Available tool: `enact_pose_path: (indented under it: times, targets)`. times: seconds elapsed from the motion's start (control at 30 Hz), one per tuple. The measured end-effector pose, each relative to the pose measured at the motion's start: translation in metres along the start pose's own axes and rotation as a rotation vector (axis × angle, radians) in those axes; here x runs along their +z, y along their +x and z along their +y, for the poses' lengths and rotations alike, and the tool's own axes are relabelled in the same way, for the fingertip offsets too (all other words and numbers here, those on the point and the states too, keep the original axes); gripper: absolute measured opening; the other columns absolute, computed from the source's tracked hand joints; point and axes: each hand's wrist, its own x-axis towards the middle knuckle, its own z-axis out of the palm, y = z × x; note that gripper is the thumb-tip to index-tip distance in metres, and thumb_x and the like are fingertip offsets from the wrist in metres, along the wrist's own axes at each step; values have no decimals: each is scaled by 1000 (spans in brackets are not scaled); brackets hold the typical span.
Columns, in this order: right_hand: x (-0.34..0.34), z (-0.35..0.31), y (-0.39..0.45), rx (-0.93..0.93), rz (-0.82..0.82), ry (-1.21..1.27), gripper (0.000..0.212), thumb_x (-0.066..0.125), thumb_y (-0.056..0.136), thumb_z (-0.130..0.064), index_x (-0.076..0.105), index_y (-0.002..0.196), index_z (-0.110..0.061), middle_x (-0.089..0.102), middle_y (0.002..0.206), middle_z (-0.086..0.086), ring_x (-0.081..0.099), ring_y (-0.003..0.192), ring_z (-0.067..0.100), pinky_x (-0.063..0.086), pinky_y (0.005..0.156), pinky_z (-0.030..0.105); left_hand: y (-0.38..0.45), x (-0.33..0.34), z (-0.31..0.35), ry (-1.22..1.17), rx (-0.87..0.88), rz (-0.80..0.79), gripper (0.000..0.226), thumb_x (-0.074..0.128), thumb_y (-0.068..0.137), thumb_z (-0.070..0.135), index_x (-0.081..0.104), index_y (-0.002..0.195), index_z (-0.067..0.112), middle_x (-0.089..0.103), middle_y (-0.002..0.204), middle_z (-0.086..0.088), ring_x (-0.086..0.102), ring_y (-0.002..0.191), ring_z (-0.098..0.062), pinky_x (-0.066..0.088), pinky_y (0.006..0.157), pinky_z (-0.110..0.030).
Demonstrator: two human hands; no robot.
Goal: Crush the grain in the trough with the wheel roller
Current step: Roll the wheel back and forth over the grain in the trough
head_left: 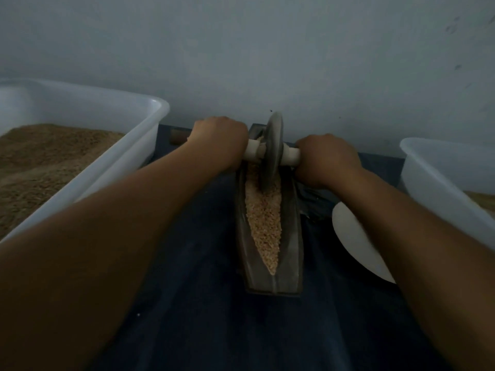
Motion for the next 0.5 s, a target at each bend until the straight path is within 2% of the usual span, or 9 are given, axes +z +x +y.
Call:
enact_pose_path:
  times: [0.1, 0.2, 0.33, 0.5]
  targets:
    - [-2, -3, -11, -8, 47, -23, 22, 68, 81, -36, 67, 97, -22, 67, 93, 4, 50, 67, 21, 28, 49, 25, -8, 4, -2, -22, 3, 15, 38, 71, 81, 23, 53, 114, 15, 60, 109, -11, 59, 99, -31, 42, 75, -41]
    - [-3, -5, -30, -20, 106, -6, 20, 67, 78, -37, 67, 95, -26, 68, 91, 2, 62, 77, 25, 28, 53, 26, -22, 5, 1, -38, -3, 56, 40, 73, 79, 25, 51, 111, 17, 60, 107, -8, 59, 98, -30, 38, 74, -39]
    - [-5, -8, -61, -29, 175, 23, 19, 67, 77, -40, 64, 92, -29, 66, 87, -3, 59, 76, 22, 23, 51, 27, -47, 2, 5, -48, 5, 81, 41, 74, 78, 26, 43, 104, 20, 59, 108, -7, 59, 96, -29, 35, 74, -39]
    - [-13, -13, -102, -72, 223, 98, 19, 69, 79, -38, 59, 91, -28, 66, 84, -3, 61, 76, 24, 27, 56, 29, -89, -3, 16, -17, -4, 142, 48, 74, 78, 26, 39, 110, 17, 55, 109, -9, 58, 98, -29, 37, 77, -41]
